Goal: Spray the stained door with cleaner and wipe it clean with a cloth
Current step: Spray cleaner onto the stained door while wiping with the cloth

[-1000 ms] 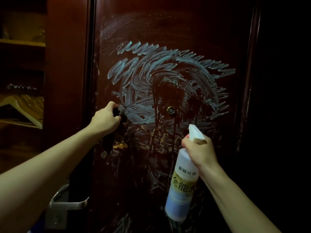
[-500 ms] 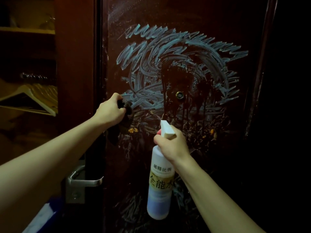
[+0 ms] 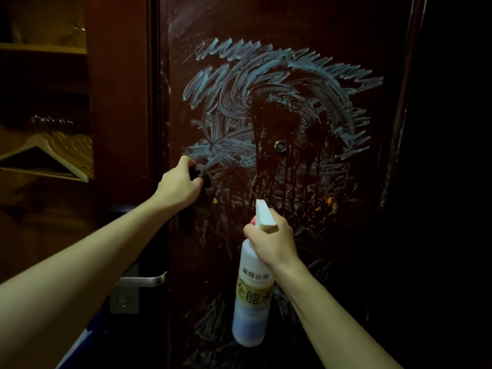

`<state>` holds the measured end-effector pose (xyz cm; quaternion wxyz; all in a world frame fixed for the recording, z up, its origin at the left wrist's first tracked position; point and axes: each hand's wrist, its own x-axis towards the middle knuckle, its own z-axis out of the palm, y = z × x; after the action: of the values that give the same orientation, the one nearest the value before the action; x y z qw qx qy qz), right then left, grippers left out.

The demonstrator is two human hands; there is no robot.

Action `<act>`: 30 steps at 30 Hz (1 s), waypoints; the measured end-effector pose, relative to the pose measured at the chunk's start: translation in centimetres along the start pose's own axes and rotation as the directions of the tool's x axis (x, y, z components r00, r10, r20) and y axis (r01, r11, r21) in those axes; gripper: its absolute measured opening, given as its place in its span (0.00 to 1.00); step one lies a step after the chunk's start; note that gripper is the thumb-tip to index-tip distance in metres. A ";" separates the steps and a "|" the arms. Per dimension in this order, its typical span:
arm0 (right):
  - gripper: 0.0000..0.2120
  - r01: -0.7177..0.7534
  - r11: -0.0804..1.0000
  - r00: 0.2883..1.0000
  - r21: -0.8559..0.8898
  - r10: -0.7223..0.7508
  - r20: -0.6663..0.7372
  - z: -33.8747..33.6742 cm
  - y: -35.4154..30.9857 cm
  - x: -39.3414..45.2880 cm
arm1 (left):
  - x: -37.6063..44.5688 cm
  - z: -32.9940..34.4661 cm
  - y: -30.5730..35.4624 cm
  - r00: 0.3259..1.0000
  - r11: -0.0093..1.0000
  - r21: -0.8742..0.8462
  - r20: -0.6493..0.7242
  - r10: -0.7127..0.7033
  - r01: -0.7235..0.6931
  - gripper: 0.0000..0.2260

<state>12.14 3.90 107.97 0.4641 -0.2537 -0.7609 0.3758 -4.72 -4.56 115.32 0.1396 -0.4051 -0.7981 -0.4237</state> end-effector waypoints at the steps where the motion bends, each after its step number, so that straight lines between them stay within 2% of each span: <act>1: 0.03 -0.007 1.000 1.000 0.017 0.008 -0.021 -0.4 0.4 -0.1 | -0.1 0.2 0.1 1.000 1.000 -0.008 0.003 -0.003 0.003 0.17; 4: 0.04 -0.036 0.998 0.998 0.045 0.039 -0.053 -1.9 1.5 -0.7 | -0.4 1.2 0.2 1.000 0.999 -0.037 0.012 -0.015 0.015 0.15; 9: 0.03 -0.039 0.998 0.992 -0.059 0.032 -0.119 -4.5 3.3 -1.6 | -0.7 3.0 -0.1 0.999 0.998 -0.057 0.024 -0.021 0.022 0.12; 13: 0.04 -0.055 0.997 0.984 -0.048 0.046 -0.173 -6.3 4.5 -1.9 | -0.6 3.9 -0.5 0.999 0.998 -0.061 0.014 -0.031 0.032 0.11; 19: 0.04 -0.074 0.996 0.978 -0.058 0.061 -0.199 -8.4 6.2 -2.1 | -0.1 4.6 -2.1 0.997 0.995 -0.095 -0.062 -0.034 0.028 0.08; 25: 0.04 -0.075 0.997 0.975 -0.033 0.066 -0.210 -9.2 6.9 -2.0 | 0.7 5.2 -3.3 0.987 0.986 -0.143 -0.118 -0.106 0.089 0.08; 30: 0.04 -0.073 0.996 0.977 -0.053 0.061 -0.204 -8.8 8.0 -2.4 | 0.8 5.7 -3.8 0.989 0.989 -0.139 -0.134 -0.058 0.039 0.10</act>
<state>21.44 9.79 102.79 0.5182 -0.3301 -0.7118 0.3404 -7.44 -0.88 110.21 0.1559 -0.3638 -0.7654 -0.5075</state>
